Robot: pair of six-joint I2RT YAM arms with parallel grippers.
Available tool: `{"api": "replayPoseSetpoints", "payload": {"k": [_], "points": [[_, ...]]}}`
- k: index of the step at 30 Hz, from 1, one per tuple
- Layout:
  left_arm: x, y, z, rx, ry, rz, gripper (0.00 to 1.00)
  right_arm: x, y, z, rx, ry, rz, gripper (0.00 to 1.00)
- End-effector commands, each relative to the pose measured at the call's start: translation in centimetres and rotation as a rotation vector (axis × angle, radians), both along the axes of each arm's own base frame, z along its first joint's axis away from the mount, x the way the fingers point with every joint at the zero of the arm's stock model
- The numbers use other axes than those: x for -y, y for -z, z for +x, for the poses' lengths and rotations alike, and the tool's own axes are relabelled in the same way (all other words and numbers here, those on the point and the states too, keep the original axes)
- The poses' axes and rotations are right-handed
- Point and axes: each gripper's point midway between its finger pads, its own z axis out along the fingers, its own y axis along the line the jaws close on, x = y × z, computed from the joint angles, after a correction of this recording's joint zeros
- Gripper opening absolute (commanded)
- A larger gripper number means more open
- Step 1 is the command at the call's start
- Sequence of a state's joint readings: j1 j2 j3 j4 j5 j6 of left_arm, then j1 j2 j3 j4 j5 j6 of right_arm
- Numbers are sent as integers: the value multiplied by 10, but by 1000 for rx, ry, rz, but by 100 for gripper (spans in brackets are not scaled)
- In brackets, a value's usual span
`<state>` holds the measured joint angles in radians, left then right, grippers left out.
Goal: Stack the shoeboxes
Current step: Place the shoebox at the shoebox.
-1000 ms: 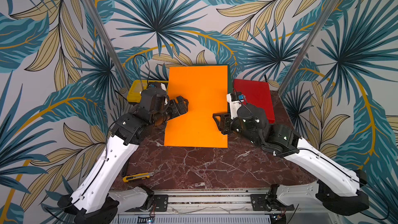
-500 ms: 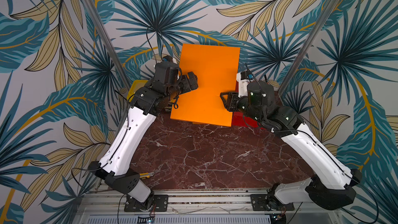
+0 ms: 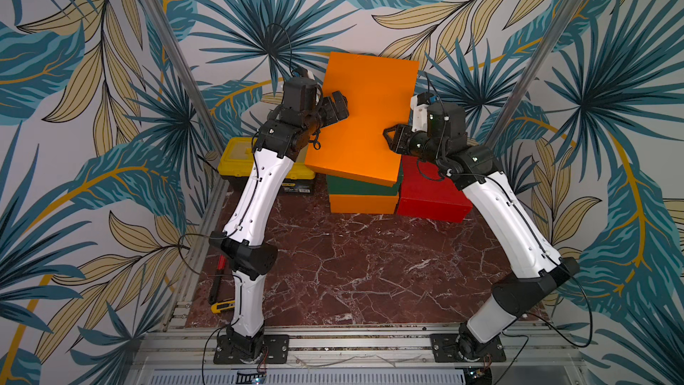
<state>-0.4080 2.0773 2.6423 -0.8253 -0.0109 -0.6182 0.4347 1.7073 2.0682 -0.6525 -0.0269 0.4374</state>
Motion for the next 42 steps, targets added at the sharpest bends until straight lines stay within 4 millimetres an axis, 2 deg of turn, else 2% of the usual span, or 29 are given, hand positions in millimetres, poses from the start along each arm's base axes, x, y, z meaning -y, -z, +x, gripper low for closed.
{"api": "replayPoseSetpoints", "payload": {"k": [1,4,8,13,17,22,25,30,33,36,42], "points": [[71,-21,-12,54,283,-174,100,-53,-4,6,17,-251,107,43],[68,-13,6,53,267,-203,100,-45,1,30,-1,-242,142,43],[62,-6,20,54,253,-219,100,-39,6,53,-12,-240,168,43],[58,2,33,56,245,-235,100,-31,13,73,-17,-210,182,44],[54,5,41,69,259,-239,100,-16,17,89,-16,-164,201,45],[54,12,46,75,271,-210,100,-4,33,105,-46,-121,218,47],[51,23,51,54,260,-202,100,0,37,111,-51,-109,228,55],[51,42,59,11,256,-207,100,7,42,118,-54,-80,226,74],[48,49,64,-7,252,-216,100,10,40,119,-49,-72,228,79],[43,48,65,-8,246,-220,100,15,39,120,-44,-58,224,83],[24,53,66,-25,200,-201,99,32,42,119,-58,12,199,86]]}}
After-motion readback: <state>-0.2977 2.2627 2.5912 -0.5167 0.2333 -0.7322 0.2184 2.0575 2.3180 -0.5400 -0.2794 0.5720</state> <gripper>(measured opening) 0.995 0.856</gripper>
